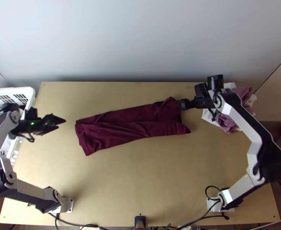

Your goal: Fold the t-shirt

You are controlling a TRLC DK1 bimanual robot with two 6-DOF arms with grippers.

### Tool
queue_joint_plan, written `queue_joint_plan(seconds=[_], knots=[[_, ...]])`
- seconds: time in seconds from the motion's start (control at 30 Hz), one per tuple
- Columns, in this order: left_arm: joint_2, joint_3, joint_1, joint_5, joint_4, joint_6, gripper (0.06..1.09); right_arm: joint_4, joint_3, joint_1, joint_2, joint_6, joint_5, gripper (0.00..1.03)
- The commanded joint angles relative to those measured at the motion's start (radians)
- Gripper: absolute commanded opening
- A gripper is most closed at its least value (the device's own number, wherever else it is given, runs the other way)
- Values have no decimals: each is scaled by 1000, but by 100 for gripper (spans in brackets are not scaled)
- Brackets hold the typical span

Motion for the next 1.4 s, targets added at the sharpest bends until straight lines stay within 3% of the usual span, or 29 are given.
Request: queue_joint_plan(seconds=[0.0,0.07,0.3,0.7,1.17,1.37], knots=[[-116,-80,114,19,-18,-21,103,-21,-45,14,-129,32,1,99],[-167,-133,108,59,-18,-31,103,-24,-45,23,-152,49,1,99],[-211,-232,29,105,124,-252,103,-46,-42,51,-189,78,1,99],[-173,-281,-86,84,201,-311,103,-89,-38,85,-225,127,2,99],[-96,-309,-139,-51,255,-312,103,-92,-33,146,-222,162,10,99],[-67,-300,-170,-53,270,-376,103,-95,-25,148,-221,165,13,99]])
